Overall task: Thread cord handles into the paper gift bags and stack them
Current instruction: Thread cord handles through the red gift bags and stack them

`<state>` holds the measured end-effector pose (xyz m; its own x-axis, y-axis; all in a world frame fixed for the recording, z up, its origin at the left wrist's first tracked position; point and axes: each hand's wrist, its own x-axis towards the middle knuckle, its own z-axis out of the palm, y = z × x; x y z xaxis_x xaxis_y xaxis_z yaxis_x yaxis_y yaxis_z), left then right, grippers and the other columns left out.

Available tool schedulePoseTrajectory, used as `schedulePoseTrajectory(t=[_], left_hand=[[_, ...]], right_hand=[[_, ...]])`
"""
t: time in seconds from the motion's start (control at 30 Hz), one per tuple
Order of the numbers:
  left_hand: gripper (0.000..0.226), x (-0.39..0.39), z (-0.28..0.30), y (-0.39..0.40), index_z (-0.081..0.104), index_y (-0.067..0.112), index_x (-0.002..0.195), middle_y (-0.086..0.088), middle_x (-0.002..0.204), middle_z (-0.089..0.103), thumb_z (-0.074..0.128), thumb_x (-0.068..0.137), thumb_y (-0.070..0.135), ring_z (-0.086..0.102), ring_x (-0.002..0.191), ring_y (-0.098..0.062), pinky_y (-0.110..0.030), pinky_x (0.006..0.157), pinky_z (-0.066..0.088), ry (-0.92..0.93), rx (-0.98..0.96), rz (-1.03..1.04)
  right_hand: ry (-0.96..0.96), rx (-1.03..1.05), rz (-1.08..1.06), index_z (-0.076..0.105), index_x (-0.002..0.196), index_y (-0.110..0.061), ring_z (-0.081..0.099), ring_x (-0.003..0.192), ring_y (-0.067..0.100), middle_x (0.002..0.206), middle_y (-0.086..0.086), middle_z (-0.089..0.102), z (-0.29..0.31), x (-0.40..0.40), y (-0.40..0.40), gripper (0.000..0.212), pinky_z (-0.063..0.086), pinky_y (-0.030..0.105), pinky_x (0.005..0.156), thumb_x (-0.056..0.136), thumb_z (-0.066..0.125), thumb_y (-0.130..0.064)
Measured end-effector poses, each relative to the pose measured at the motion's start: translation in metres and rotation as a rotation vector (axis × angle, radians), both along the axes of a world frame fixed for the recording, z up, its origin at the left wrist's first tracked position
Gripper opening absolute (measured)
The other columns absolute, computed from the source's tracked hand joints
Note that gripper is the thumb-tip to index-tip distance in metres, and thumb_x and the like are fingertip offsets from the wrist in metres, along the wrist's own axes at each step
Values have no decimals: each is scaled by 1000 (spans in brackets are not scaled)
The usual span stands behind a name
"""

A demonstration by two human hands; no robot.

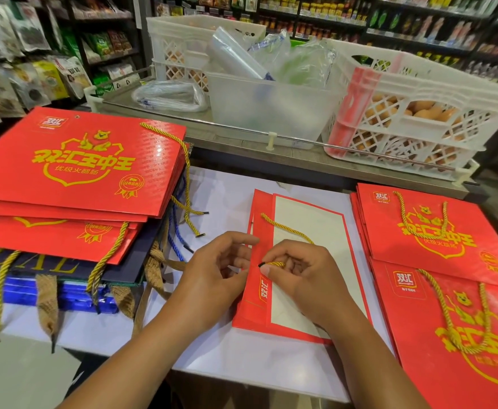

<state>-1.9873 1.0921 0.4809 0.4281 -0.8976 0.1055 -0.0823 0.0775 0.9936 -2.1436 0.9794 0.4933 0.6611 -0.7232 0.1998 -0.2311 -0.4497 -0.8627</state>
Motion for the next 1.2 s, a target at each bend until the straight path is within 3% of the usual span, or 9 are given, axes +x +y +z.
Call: schedulePoseTrajectory(t=[0.17, 0.3, 0.43, 0.6, 0.7, 0.93, 1.0, 1.07, 1.2], left_hand=[[36, -1, 0, 1, 75, 29, 106, -2, 93, 74, 75, 90, -3, 71, 89, -25, -33, 77, 63, -21, 0, 13], [36, -3, 0, 0, 76, 33, 96, 0, 83, 71, 71, 93, -3, 66, 78, -16, -37, 75, 64, -59, 0, 28], [34, -5, -1, 1, 76, 31, 98, -7, 83, 69, 69, 95, -3, 65, 81, -32, -48, 75, 62, -90, -10, 29], [38, -5, 2, 2, 77, 33, 94, -9, 83, 70, 69, 95, -4, 65, 81, -35, -45, 69, 61, -79, -5, 15], [44, -6, 3, 3, 79, 35, 94, -8, 82, 70, 68, 93, -8, 65, 82, -36, -51, 74, 62, -81, 10, 26], [64, -7, 10, 5, 81, 42, 102, 4, 91, 75, 61, 90, -18, 68, 76, -17, -32, 69, 62, -64, 6, 25], [65, -7, 10, 5, 81, 40, 99, 3, 89, 74, 60, 89, -20, 67, 74, -19, -30, 67, 61, -74, 12, 35], [61, -7, 10, 5, 81, 38, 97, 0, 84, 73, 60, 89, -18, 67, 75, -25, -35, 66, 62, -74, 20, 40], [40, -9, 10, 6, 79, 34, 93, 0, 89, 77, 64, 97, -3, 71, 79, -18, -36, 71, 61, -79, 20, 52]], right_hand=[[23, -67, 52, 81, 96, -26, 68, 86, 5, 89, -20, 73, 0, 0, 0, 8, 50, 14, 74, 94, 75, -21], [-12, -76, 63, 79, 98, -28, 58, 72, 11, 85, -12, 66, 0, -1, 0, 18, 46, 14, 68, 92, 76, -12], [-32, -111, 64, 77, 95, -26, 59, 76, 14, 90, -9, 64, -1, 1, -3, 18, 45, 16, 70, 89, 78, -9], [-45, -113, 79, 76, 90, -24, 58, 77, 15, 91, -8, 63, 0, 0, -4, 13, 44, 17, 70, 87, 81, -13], [-53, -86, 83, 77, 91, -22, 58, 77, 17, 95, -8, 63, 0, 0, -3, 12, 46, 17, 70, 86, 82, -12], [-13, -76, 79, 75, 90, -23, 62, 89, 17, 99, -10, 62, 2, 0, -1, 9, 50, 17, 79, 89, 80, -16], [-12, -86, 78, 74, 90, -23, 62, 92, 17, 99, -10, 62, 1, 0, -1, 9, 50, 17, 81, 89, 80, -15], [-15, -90, 83, 73, 90, -23, 63, 95, 17, 99, -11, 63, 2, 0, 0, 10, 50, 18, 82, 90, 79, -16], [-45, -82, 70, 72, 90, -24, 62, 88, 20, 98, -10, 64, 0, -1, -2, 10, 51, 20, 77, 91, 77, -15]])
